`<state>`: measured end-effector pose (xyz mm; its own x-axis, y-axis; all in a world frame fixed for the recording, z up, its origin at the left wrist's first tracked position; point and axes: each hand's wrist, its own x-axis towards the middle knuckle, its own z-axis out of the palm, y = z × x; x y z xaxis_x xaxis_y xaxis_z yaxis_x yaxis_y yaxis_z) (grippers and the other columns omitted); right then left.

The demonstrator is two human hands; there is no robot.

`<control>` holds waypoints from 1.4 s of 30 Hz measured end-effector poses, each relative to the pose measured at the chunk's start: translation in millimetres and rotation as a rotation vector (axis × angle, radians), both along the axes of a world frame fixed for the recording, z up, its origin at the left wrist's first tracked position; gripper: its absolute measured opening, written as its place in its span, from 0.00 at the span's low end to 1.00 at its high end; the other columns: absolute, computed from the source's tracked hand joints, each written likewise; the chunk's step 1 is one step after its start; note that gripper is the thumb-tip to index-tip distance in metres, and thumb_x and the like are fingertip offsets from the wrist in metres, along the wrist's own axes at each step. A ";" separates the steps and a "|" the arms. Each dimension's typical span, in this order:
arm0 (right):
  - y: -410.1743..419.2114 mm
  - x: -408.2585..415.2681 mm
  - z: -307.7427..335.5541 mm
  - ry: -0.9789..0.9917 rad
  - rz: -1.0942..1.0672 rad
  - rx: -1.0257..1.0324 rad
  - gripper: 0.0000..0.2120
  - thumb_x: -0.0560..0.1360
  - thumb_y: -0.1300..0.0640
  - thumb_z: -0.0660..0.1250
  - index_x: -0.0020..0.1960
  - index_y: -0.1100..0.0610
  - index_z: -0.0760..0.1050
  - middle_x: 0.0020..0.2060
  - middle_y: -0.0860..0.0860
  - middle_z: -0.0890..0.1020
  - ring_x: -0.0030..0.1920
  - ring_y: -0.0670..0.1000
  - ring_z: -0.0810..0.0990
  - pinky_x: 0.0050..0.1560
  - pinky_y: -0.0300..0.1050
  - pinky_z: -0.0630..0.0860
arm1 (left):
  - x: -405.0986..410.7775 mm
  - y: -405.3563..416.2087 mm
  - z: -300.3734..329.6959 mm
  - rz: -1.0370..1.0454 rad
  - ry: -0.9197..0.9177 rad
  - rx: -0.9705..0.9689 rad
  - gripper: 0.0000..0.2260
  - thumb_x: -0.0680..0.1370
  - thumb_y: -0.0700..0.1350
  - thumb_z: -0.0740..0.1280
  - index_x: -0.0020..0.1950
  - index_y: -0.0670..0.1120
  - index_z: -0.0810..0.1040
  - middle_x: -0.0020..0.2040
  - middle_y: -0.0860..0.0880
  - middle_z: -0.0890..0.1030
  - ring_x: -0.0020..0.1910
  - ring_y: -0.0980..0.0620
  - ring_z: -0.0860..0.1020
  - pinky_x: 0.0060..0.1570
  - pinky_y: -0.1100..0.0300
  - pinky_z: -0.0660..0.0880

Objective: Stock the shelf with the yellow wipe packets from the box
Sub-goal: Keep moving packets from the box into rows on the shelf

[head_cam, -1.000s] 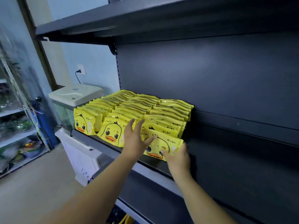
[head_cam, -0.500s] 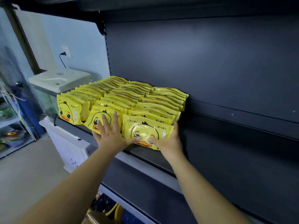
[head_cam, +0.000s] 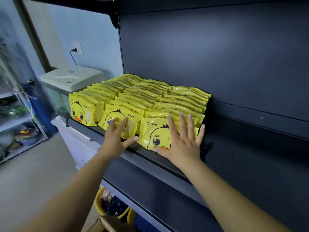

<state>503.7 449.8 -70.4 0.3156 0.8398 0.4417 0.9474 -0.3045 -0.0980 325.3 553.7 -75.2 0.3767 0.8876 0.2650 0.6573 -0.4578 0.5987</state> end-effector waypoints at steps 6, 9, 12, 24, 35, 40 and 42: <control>11.0 1.5 5.6 0.209 -0.088 -0.215 0.50 0.65 0.25 0.55 0.63 0.43 0.20 0.71 0.48 0.27 0.71 0.53 0.26 0.66 0.68 0.32 | -1.5 22.4 0.6 0.042 0.148 -0.003 0.44 0.70 0.57 0.69 0.75 0.52 0.43 0.75 0.39 0.44 0.75 0.42 0.46 0.72 0.49 0.54; 18.0 7.9 8.5 0.227 -0.138 -0.228 0.49 0.66 0.26 0.56 0.62 0.43 0.20 0.72 0.49 0.29 0.71 0.53 0.26 0.67 0.69 0.36 | 5.4 24.7 -0.5 0.054 0.150 0.016 0.44 0.70 0.57 0.69 0.75 0.54 0.43 0.75 0.39 0.44 0.75 0.42 0.48 0.70 0.51 0.57; 30.3 15.6 10.3 0.236 -0.156 -0.218 0.49 0.66 0.27 0.56 0.62 0.43 0.20 0.73 0.49 0.30 0.72 0.54 0.28 0.69 0.68 0.41 | 7.8 28.2 -1.9 0.070 0.146 0.002 0.44 0.70 0.57 0.69 0.75 0.54 0.42 0.75 0.39 0.44 0.74 0.41 0.50 0.70 0.53 0.57; 34.7 -2.8 21.3 0.176 -0.220 -0.305 0.49 0.71 0.31 0.54 0.65 0.53 0.19 0.70 0.55 0.26 0.71 0.57 0.27 0.67 0.64 0.30 | 7.0 10.0 -12.8 0.113 0.031 -0.046 0.47 0.70 0.60 0.68 0.75 0.46 0.40 0.76 0.39 0.41 0.75 0.44 0.40 0.72 0.52 0.43; 59.9 -3.6 8.9 0.033 -0.124 -0.351 0.41 0.73 0.30 0.46 0.61 0.46 0.17 0.70 0.52 0.24 0.70 0.56 0.24 0.58 0.63 0.22 | 9.1 10.2 -32.5 0.201 -0.062 -0.003 0.63 0.48 0.83 0.33 0.76 0.46 0.43 0.76 0.38 0.45 0.75 0.43 0.43 0.72 0.54 0.41; 69.8 -0.9 11.1 0.028 -0.130 -0.403 0.41 0.73 0.30 0.45 0.60 0.47 0.16 0.69 0.52 0.23 0.69 0.56 0.23 0.61 0.64 0.25 | 8.9 8.8 -31.0 0.181 -0.012 -0.011 0.63 0.47 0.82 0.32 0.75 0.47 0.41 0.76 0.39 0.42 0.75 0.43 0.41 0.72 0.54 0.40; 67.8 -2.2 11.7 0.039 -0.124 -0.401 0.41 0.73 0.29 0.46 0.60 0.47 0.16 0.69 0.52 0.23 0.69 0.56 0.23 0.62 0.65 0.26 | 7.8 7.6 -29.9 0.172 0.013 -0.022 0.63 0.47 0.82 0.31 0.75 0.48 0.40 0.75 0.38 0.41 0.75 0.42 0.41 0.72 0.54 0.40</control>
